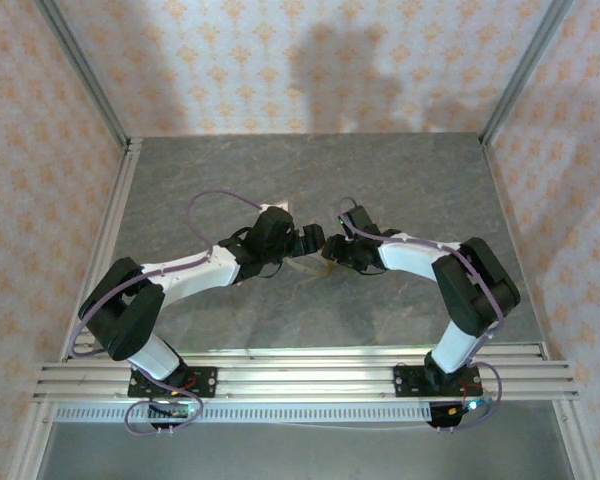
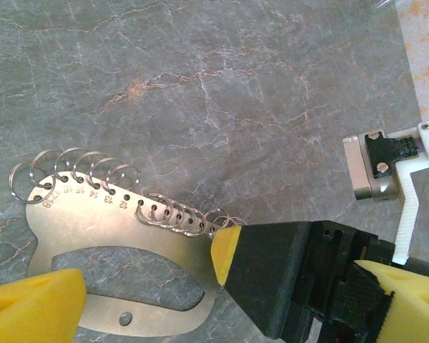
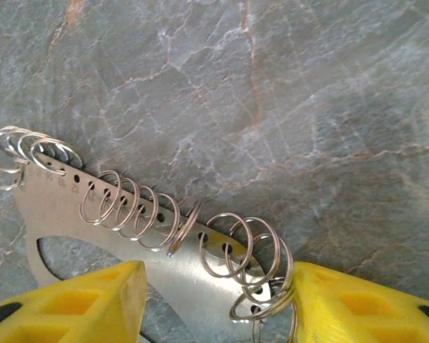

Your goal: Put the keys on the keyring

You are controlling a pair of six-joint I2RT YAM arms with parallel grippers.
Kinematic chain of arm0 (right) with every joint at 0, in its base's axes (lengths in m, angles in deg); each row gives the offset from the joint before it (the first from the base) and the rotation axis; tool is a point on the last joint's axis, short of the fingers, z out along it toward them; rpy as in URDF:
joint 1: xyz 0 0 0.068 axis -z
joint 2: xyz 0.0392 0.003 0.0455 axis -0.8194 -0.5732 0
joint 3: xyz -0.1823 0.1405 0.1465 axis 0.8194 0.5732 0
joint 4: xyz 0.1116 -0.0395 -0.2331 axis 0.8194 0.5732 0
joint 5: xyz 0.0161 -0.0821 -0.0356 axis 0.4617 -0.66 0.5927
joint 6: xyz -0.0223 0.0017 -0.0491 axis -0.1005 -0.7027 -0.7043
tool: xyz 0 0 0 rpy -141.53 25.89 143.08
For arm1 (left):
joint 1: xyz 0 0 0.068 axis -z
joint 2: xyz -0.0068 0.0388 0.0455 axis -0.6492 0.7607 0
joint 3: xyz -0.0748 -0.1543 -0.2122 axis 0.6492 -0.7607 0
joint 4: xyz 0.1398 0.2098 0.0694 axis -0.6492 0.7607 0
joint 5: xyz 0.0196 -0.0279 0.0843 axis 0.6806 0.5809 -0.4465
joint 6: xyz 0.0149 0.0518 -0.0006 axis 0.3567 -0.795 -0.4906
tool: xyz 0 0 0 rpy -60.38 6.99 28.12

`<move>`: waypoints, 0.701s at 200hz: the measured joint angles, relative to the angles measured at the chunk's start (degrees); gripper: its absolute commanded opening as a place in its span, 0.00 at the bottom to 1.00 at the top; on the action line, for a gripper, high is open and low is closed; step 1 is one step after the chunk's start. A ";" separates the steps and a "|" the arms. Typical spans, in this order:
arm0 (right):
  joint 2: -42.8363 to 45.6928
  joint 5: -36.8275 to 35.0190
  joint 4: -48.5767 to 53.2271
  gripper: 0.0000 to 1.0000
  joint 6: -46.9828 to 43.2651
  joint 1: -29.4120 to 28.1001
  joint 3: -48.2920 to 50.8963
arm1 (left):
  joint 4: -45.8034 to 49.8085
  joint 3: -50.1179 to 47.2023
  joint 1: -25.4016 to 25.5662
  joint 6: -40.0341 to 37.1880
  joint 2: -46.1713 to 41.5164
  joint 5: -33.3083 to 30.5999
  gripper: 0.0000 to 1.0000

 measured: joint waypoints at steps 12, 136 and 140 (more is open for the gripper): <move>0.09 0.68 -0.63 0.54 0.17 0.00 0.24 | 0.00 0.00 0.00 0.00 0.00 0.00 0.95; 9.03 1.33 -1.01 0.52 1.95 -4.28 6.45 | 0.00 0.00 0.00 0.00 0.00 0.00 0.95; 9.44 1.03 -0.68 0.52 1.79 -3.93 6.45 | 0.00 0.00 0.00 0.00 0.00 0.00 0.95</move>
